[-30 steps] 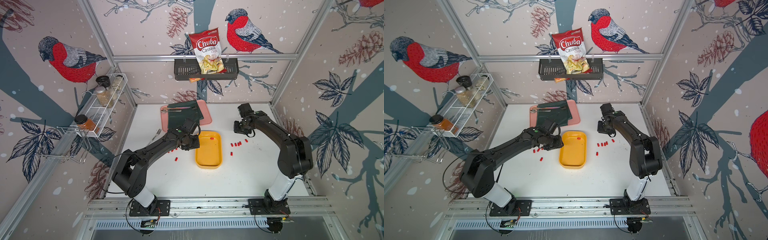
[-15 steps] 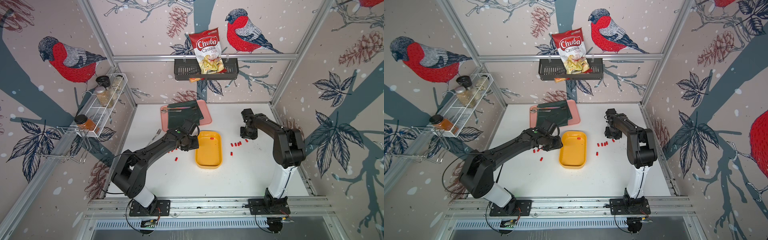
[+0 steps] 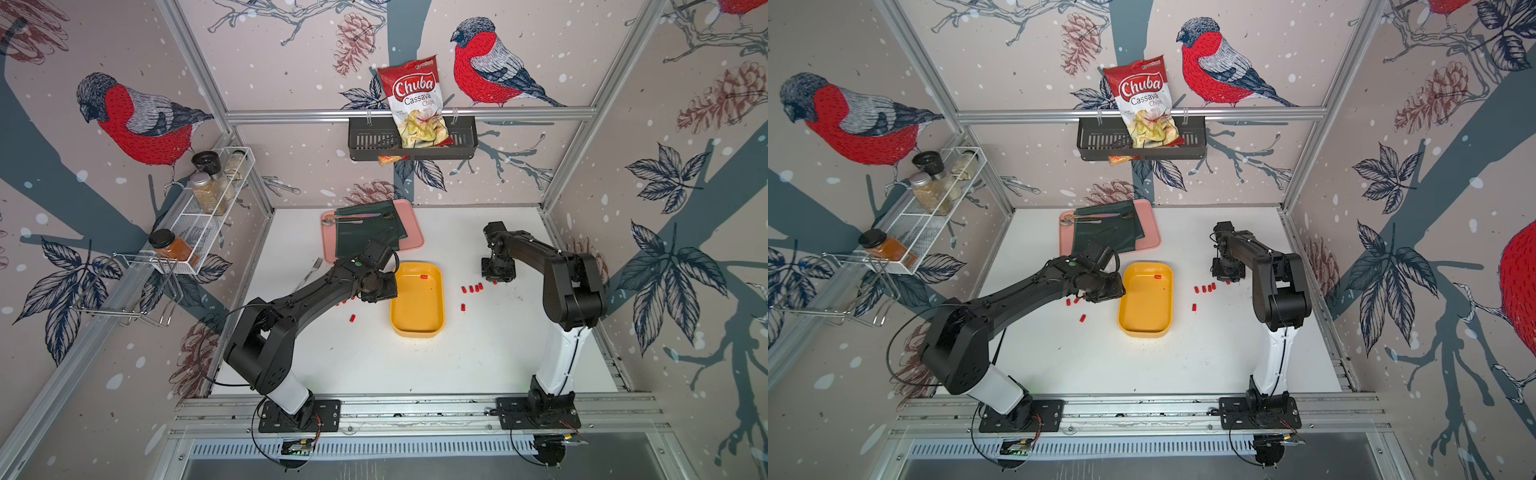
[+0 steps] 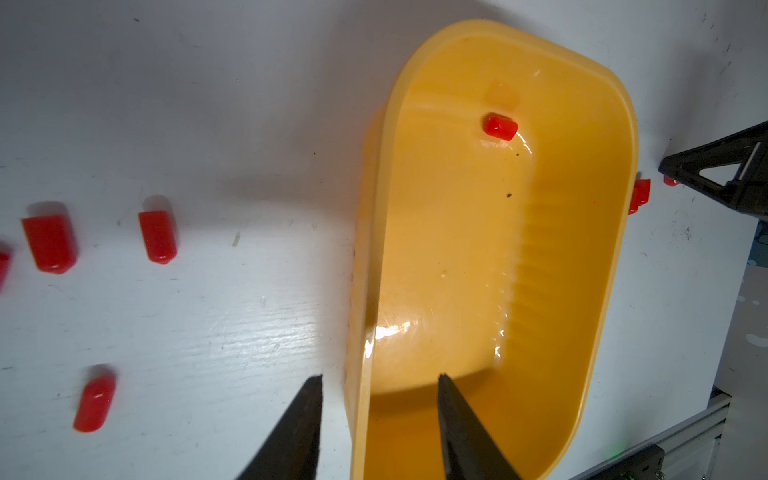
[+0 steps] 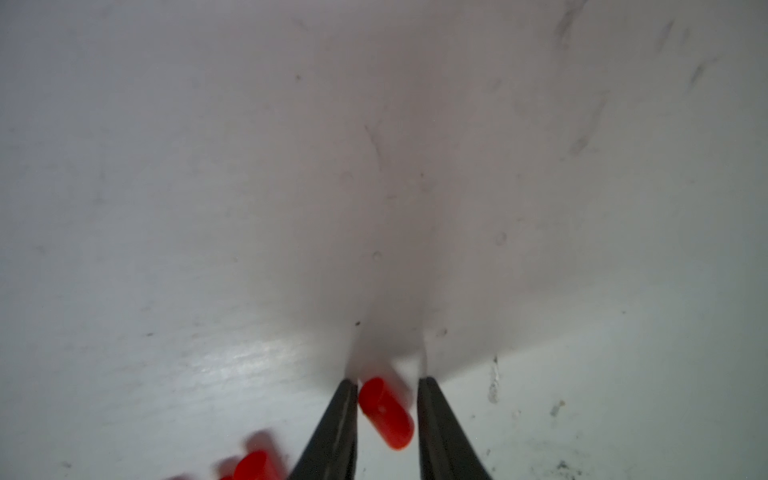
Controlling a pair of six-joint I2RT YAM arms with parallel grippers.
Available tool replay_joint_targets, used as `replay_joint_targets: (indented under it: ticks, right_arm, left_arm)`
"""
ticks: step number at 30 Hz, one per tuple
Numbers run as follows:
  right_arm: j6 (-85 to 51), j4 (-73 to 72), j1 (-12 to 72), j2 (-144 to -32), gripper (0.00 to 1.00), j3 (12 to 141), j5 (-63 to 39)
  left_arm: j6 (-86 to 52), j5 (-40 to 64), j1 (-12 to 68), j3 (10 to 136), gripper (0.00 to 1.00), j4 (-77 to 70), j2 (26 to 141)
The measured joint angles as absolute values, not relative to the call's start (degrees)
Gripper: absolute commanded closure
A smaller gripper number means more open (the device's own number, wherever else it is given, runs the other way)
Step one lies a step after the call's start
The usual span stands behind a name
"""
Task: Take the screw protection sleeves out of the storage box
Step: Place the screw protection sleeve at the center of the board.
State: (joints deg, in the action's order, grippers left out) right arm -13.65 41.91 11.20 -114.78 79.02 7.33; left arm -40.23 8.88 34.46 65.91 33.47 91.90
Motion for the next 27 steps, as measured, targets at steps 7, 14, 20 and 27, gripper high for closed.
replay_joint_targets:
  ticks: [7,14,20,27]
  right_arm:
    - [-13.74,40.6,12.05,-113.97,0.88,78.0,6.94]
    - [-14.96,40.93,13.54,-112.86,0.85,76.82,5.45]
    - [-15.07,40.77,14.57,-112.66,0.73,76.05,5.65]
    - [-15.49,41.32,14.02,-111.57,0.62,76.18,5.65]
  left_arm:
    - [-40.18,8.91,34.33,65.93,0.54,33.47,92.29]
    - [-40.03,8.93,34.33,65.93,0.54,33.47,92.4]
    - [-40.01,8.95,34.33,65.82,0.54,33.41,92.4]
    - [-40.01,8.93,34.33,65.8,0.54,33.36,92.25]
